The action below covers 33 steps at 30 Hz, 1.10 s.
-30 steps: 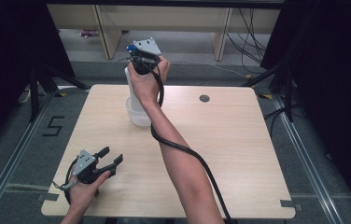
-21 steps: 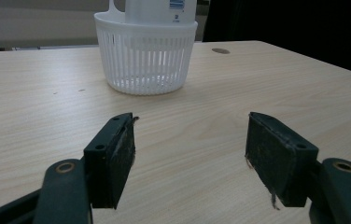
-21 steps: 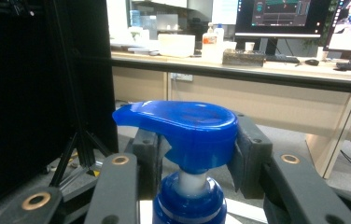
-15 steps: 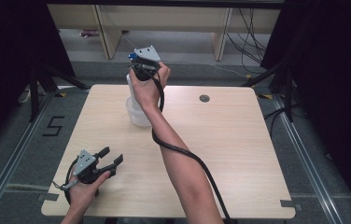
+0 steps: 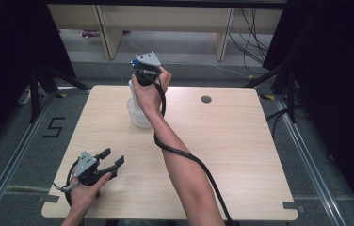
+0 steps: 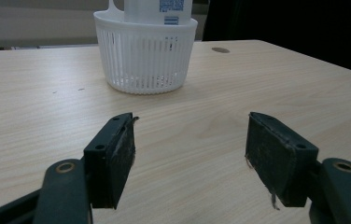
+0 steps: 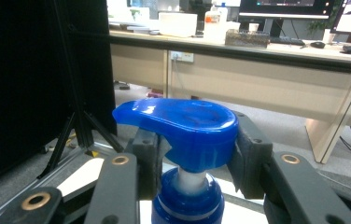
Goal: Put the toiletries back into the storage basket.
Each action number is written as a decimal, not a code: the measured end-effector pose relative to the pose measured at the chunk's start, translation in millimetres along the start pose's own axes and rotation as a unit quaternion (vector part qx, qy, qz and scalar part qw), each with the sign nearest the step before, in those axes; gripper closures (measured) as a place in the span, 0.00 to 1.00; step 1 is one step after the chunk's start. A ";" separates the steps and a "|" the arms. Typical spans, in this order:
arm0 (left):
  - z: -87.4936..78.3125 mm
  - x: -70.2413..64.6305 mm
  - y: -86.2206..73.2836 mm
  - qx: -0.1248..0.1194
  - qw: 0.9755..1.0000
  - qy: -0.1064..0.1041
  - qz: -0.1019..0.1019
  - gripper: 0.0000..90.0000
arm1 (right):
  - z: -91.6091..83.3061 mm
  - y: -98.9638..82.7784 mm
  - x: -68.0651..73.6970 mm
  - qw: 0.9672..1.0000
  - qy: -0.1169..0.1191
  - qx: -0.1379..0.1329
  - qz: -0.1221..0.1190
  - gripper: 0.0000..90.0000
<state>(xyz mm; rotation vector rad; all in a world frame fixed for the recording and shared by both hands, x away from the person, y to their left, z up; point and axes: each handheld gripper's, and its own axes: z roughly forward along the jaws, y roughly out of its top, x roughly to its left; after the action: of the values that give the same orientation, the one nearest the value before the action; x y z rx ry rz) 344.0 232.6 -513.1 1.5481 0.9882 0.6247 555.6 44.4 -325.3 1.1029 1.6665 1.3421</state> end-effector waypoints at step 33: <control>4.2 1.3 -1.9 -0.008 1.000 -0.013 0.006 0.36 | -3.8 -14.5 4.8 0.999 0.014 0.017 -0.033 0.66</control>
<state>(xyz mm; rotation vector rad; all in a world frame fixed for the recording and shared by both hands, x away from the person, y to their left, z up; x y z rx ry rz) 347.7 231.5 -516.0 1.5454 0.9530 0.6183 547.8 46.0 -338.9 1.0427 1.7368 1.2971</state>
